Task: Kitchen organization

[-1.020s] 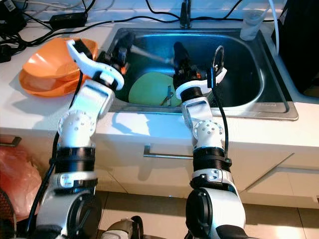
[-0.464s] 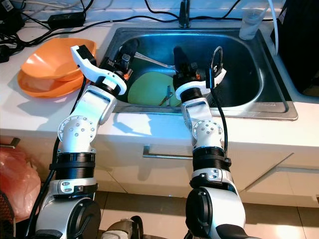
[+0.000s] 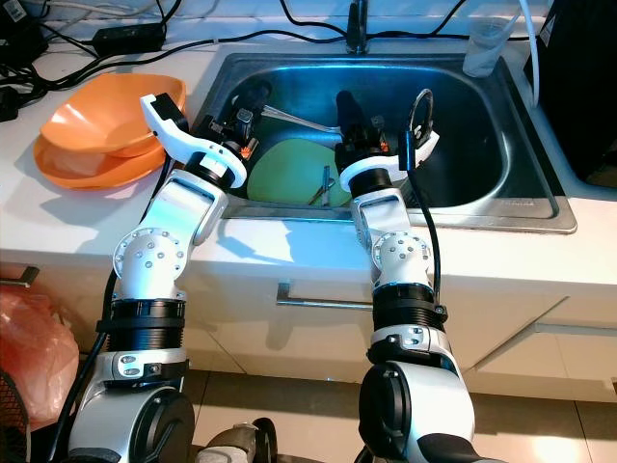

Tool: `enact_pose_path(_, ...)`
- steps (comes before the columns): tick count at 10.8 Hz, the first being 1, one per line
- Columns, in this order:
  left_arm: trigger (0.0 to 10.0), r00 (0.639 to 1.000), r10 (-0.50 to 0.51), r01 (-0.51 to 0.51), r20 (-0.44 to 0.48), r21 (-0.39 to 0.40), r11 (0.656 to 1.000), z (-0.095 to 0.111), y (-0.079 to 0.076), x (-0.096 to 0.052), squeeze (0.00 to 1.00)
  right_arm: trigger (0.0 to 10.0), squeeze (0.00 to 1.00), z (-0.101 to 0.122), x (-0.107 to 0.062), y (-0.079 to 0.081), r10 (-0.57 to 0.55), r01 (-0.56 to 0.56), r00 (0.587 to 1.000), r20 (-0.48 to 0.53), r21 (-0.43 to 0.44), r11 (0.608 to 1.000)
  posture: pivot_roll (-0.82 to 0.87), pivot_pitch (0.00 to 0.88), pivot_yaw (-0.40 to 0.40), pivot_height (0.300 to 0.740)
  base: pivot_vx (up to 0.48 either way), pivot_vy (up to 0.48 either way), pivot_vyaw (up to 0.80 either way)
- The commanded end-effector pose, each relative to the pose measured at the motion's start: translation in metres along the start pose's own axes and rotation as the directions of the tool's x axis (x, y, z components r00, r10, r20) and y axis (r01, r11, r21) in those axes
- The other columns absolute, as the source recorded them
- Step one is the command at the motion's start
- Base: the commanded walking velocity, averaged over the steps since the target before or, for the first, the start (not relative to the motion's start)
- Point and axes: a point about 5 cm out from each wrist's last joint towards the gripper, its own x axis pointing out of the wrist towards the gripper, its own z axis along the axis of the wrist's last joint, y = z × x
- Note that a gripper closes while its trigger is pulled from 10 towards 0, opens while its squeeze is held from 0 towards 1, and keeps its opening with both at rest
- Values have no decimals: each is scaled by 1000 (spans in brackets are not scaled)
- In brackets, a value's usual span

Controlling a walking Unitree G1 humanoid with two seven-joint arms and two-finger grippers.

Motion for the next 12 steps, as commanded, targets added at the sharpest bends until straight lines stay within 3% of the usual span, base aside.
enact_pose_path(1, 0, 999, -12, 8, -37, -120, 993, -34, -5, -3, 0, 0, 0, -21, 8, 9, 22, -21, 999, -27, 41, 999, 28, 146, 89, 740, 0, 0, 0)
enact_pose_path(4, 0, 999, -5, 0, -43, -111, 994, -35, -5, -3, 0, 0, 0, -20, 8, 8, 21, -20, 999, -25, 41, 999, 28, 144, 90, 740, 0, 0, 0)
enact_pose_path(5, 4275, 999, 3, -8, -53, -93, 996, -35, -4, -3, 1000, 0, 0, -20, 8, 8, 22, -21, 999, -25, 40, 999, 27, 136, 88, 740, 0, 0, 0)
enact_pose_path(6, 10000, 998, 10, -15, -61, -84, 996, -36, -3, -3, 1000, 6745, 0, -20, 8, 8, 22, -21, 999, -27, 39, 999, 26, 136, 87, 740, 0, 0, 0)
enact_pose_path(7, 10000, 998, 16, -21, -61, -82, 996, -37, -2, -2, 1000, 10000, 0, -20, 8, 7, 19, -18, 999, -30, 37, 999, 26, 135, 87, 740, 0, 0, 0)
enact_pose_path(12, 10000, 995, -8, -1, -98, -94, 996, -41, -6, -5, 1000, 10000, 0, -20, 8, 6, 11, -10, 999, -30, 31, 999, 31, 132, 86, 740, 0, 0, 0)
